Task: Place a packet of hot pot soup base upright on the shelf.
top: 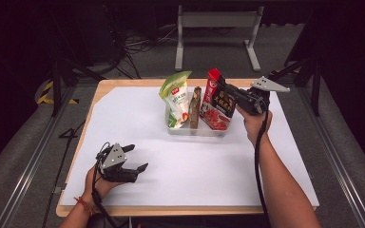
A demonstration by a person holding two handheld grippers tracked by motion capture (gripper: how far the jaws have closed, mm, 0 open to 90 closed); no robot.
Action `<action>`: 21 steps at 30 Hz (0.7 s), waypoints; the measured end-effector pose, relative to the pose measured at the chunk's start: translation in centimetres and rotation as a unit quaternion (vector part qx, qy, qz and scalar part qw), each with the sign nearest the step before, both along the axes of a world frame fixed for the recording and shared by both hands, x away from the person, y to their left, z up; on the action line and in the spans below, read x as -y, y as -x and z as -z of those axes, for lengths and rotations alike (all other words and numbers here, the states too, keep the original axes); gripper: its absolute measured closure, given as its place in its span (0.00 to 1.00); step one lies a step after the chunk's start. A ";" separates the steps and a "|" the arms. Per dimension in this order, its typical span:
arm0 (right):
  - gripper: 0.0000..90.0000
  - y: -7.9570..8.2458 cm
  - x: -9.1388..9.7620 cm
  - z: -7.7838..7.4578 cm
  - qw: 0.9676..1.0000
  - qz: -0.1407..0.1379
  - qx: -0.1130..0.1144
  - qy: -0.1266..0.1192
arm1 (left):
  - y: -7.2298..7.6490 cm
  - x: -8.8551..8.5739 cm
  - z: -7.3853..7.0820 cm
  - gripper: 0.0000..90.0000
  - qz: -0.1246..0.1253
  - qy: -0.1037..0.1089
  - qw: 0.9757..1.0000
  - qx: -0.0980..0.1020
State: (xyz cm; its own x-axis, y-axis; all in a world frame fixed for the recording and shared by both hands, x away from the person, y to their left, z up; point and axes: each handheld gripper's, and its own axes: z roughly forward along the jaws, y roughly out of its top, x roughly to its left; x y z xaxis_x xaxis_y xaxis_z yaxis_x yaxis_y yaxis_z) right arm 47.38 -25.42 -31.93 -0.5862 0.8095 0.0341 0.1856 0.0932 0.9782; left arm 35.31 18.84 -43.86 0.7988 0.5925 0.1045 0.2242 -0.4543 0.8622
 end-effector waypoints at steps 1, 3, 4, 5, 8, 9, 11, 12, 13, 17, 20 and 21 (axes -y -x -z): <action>0.96 0.0 0.0 0.0 1.000 0.001 0.001 0.002 | 0.0 0.0 0.0 0.21 0.000 0.000 1.000 0.001; 0.96 0.1 0.0 0.0 1.000 0.001 0.001 0.006 | 0.0 0.0 0.0 0.21 0.001 0.000 1.000 0.003; 0.96 0.1 0.0 0.0 1.000 0.000 0.000 0.006 | 0.1 0.0 0.0 0.21 0.000 -0.001 1.000 0.002; 0.95 0.1 0.1 -0.1 1.000 -0.001 -0.001 0.007 | 0.1 0.0 0.0 0.21 0.000 -0.002 1.000 0.002; 0.94 0.2 0.1 -0.1 1.000 -0.002 -0.003 0.012 | 0.0 0.0 0.0 0.21 0.000 -0.001 1.000 0.002; 0.93 0.2 0.1 -0.2 1.000 -0.001 -0.004 0.016 | 0.0 0.0 0.0 0.21 0.000 -0.001 1.000 0.003; 0.93 0.2 0.1 -0.2 1.000 0.001 -0.003 0.022 | 0.1 0.1 0.0 0.21 0.000 -0.001 1.000 0.002; 0.92 0.3 0.1 -0.2 1.000 0.003 -0.003 0.021 | 0.1 0.1 0.0 0.21 0.000 -0.003 1.000 0.002; 0.92 0.3 0.1 -0.2 1.000 0.003 -0.004 0.021 | 0.1 0.1 0.0 0.21 0.000 -0.003 1.000 0.002; 0.90 0.4 0.1 -0.3 1.000 0.008 -0.003 0.027 | 0.1 0.2 0.0 0.21 0.001 -0.006 1.000 0.002; 0.89 0.4 0.2 -0.2 1.000 0.011 -0.006 0.019 | 0.1 0.2 0.0 0.21 0.000 -0.007 1.000 0.002; 0.88 0.4 0.2 -0.1 1.000 0.013 -0.006 0.017 | 0.1 0.2 0.0 0.21 0.000 -0.007 1.000 0.002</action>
State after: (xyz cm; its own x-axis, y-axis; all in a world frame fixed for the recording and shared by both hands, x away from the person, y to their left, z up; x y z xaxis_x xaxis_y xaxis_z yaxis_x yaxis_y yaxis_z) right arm 46.93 -25.66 -31.80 -0.5654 0.8247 0.0129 0.2001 0.1219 0.9722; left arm 35.26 18.65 -43.86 0.7979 0.5914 0.1170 0.2202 -0.4665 0.8567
